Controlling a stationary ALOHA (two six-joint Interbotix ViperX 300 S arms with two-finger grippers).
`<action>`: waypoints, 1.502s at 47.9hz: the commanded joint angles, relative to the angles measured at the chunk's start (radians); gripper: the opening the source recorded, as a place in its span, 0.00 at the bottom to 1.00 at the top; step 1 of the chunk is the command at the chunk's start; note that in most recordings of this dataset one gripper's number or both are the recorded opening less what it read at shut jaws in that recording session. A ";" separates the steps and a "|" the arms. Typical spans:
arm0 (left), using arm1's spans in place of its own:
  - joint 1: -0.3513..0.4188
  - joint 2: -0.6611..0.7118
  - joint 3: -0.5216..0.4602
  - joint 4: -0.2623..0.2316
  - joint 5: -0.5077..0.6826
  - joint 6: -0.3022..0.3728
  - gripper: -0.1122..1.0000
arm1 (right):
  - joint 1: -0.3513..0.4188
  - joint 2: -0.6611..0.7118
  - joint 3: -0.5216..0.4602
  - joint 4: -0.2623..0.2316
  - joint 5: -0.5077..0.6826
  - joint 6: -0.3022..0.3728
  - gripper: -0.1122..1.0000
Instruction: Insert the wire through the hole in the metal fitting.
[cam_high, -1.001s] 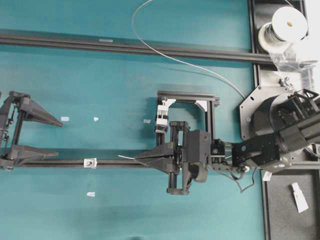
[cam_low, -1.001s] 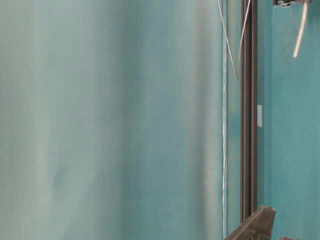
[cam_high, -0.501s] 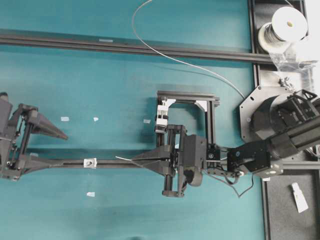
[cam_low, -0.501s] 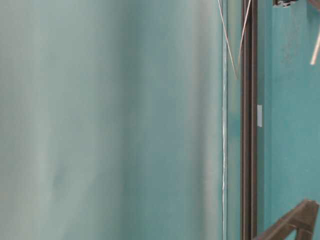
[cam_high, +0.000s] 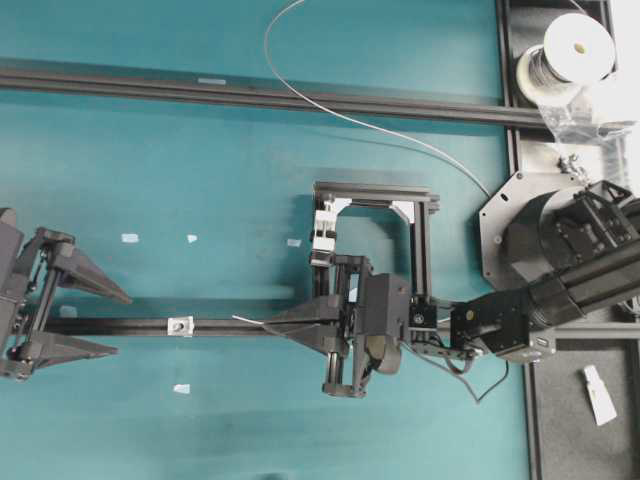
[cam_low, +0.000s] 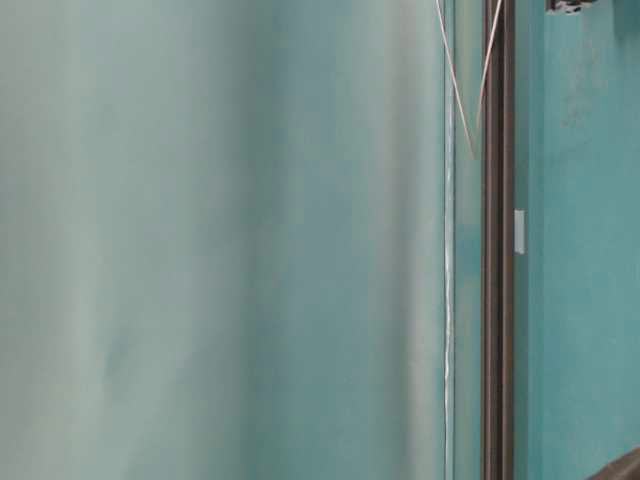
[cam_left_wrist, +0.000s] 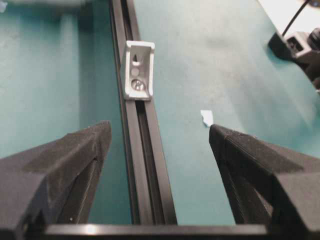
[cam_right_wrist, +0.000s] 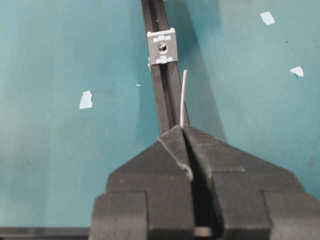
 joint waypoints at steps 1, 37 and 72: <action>-0.005 -0.009 -0.009 -0.002 0.002 0.000 0.41 | 0.006 -0.008 -0.018 -0.005 0.005 0.002 0.10; -0.006 0.075 -0.071 0.000 -0.002 0.014 0.37 | 0.006 0.034 -0.052 -0.014 0.009 0.002 0.10; -0.006 0.072 -0.066 0.002 -0.002 0.017 0.21 | -0.003 0.071 -0.080 -0.015 0.005 -0.006 0.10</action>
